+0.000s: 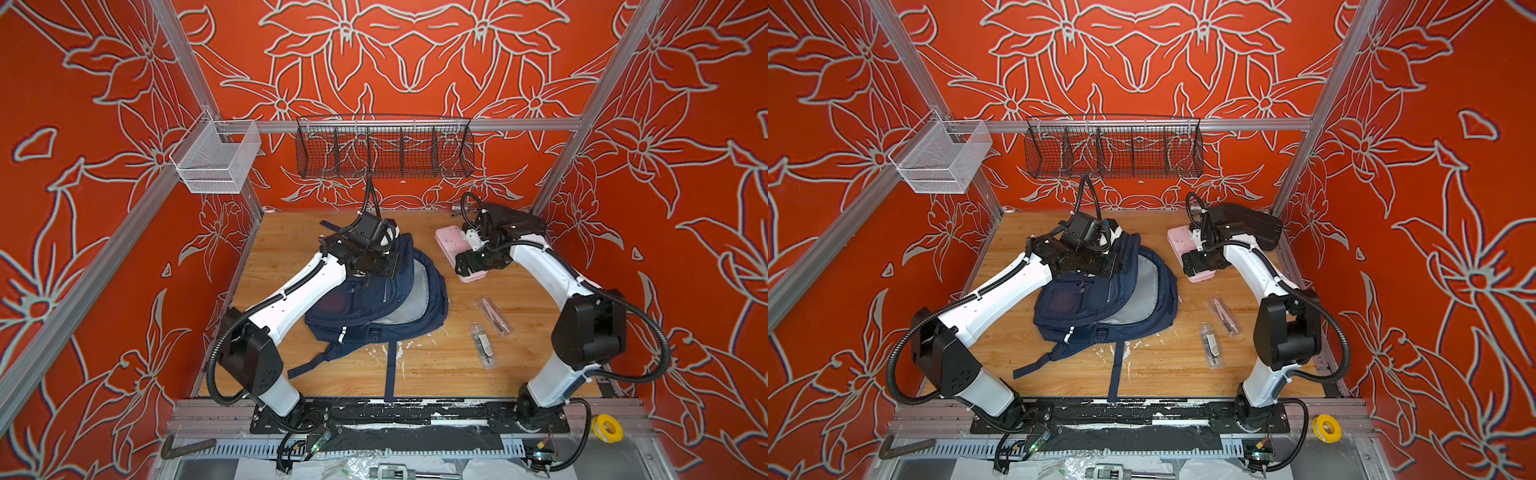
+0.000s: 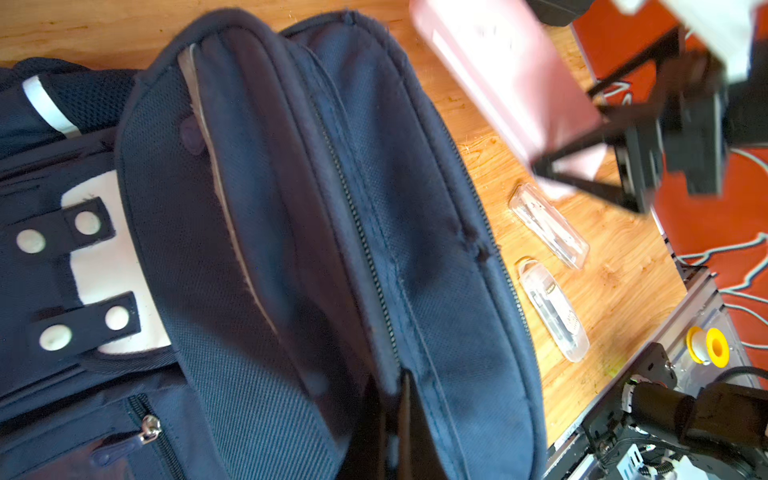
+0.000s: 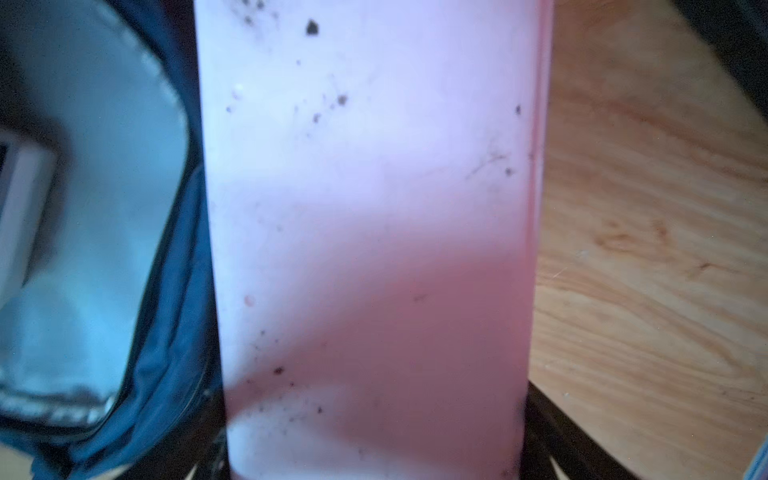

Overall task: Pack the student bag
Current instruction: 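Carry the pink pencil case over the backpack and lower it into the compartment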

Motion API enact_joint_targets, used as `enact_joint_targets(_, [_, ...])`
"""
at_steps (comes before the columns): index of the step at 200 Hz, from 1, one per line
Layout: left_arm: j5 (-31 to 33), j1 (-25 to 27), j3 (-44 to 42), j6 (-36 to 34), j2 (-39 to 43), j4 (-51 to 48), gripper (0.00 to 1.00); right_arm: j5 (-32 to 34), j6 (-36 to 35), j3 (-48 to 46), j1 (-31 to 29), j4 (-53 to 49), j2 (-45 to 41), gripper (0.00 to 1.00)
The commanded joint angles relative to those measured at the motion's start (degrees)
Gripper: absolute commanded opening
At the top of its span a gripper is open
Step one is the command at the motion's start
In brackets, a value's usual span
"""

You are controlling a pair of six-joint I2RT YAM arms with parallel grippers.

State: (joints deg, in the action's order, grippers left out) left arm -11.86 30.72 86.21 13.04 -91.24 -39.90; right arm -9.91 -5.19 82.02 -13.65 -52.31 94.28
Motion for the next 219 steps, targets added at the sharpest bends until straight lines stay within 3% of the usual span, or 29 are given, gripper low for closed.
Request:
enact_joint_targets(1, [-1.59, -0.64, -0.03, -1.17, 3.2, 5.25, 0.0, -3.98, -1.4, -3.31, -3.21, -4.32, -6.49, 0.65])
enact_joint_targets(40, [-3.44, -0.7, 0.12, -0.61, 3.25, 6.24, 0.0, -8.52, 6.38, -7.17, -9.54, -0.42, -10.45, 0.62])
enact_joint_targets(94, [-5.06, -0.73, 0.27, 0.52, 3.66, 7.18, 0.0, -6.97, 13.78, -3.7, -15.65, 2.23, -3.41, 0.62])
enact_joint_targets(128, [-6.43, -0.69, -0.21, 0.02, 4.32, 8.34, 0.0, -5.39, 13.95, 1.61, -20.19, 3.65, 3.84, 0.64])
enact_joint_targets(170, [-8.0, -0.82, -0.18, -2.83, 4.49, 6.52, 0.0, -4.56, 12.73, 7.96, -21.72, 3.64, 11.34, 0.67])
enact_joint_targets(191, [-8.95, -0.84, -0.24, -2.46, 4.08, 7.33, 0.0, -1.57, 20.32, 8.72, -22.79, 4.89, 12.29, 0.74])
enact_joint_targets(209, [-9.64, -0.77, -0.52, -1.65, 3.47, 8.38, 0.0, -2.78, 26.97, 7.5, -23.84, 8.33, 12.63, 0.79])
enact_joint_targets(219, [-9.68, -0.83, -0.61, -1.2, 3.17, 8.73, 0.0, -3.33, 29.61, 6.44, -24.56, 10.84, 12.89, 0.87])
